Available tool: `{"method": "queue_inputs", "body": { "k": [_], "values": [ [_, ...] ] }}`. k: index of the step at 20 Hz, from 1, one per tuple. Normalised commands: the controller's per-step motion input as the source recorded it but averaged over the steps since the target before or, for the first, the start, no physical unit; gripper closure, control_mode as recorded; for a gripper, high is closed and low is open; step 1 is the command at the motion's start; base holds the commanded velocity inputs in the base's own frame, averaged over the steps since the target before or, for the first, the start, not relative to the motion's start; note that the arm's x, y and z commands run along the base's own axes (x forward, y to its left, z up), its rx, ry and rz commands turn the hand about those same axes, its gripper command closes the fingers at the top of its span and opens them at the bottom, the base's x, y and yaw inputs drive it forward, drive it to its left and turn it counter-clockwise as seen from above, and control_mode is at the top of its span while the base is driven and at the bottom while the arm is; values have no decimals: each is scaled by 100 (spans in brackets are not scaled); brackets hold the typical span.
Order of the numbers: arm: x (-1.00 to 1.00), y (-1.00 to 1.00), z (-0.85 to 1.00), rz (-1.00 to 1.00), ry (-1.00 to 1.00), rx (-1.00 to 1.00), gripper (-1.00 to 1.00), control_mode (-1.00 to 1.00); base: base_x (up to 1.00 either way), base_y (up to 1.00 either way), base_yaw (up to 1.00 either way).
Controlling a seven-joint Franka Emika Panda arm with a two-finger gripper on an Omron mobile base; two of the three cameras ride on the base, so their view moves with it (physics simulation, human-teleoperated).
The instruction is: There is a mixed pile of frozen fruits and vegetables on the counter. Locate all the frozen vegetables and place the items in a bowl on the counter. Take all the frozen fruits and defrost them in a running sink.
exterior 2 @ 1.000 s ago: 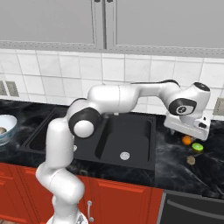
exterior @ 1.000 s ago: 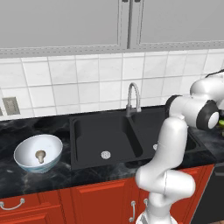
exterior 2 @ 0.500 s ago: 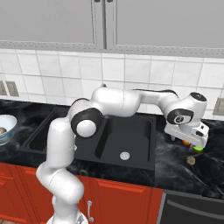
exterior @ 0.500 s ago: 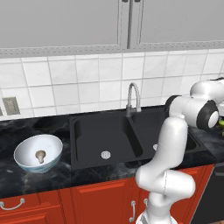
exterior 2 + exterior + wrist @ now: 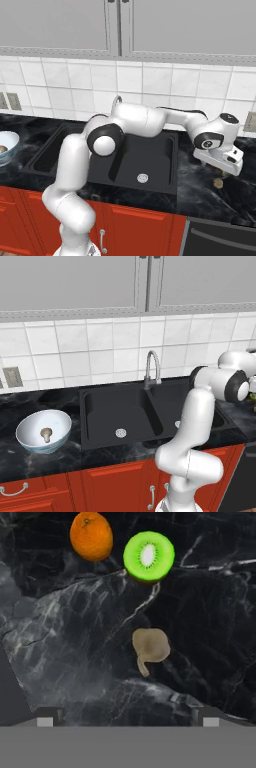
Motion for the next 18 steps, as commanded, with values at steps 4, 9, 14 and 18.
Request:
{"method": "queue_inputs", "body": {
  "k": [4,9,14,18],
  "values": [
    [7,-11,-25,-1,0,0,-100,-100,0,0,0],
    [13,-7,-20,-1,0,0,-100,-100,0,0,0],
    [14,-13,-26,-1,0,0,-100,-100,0,0,0],
    [15,-20,-29,0,-1,0,-100,-100,0,0,0]
  ]
}}
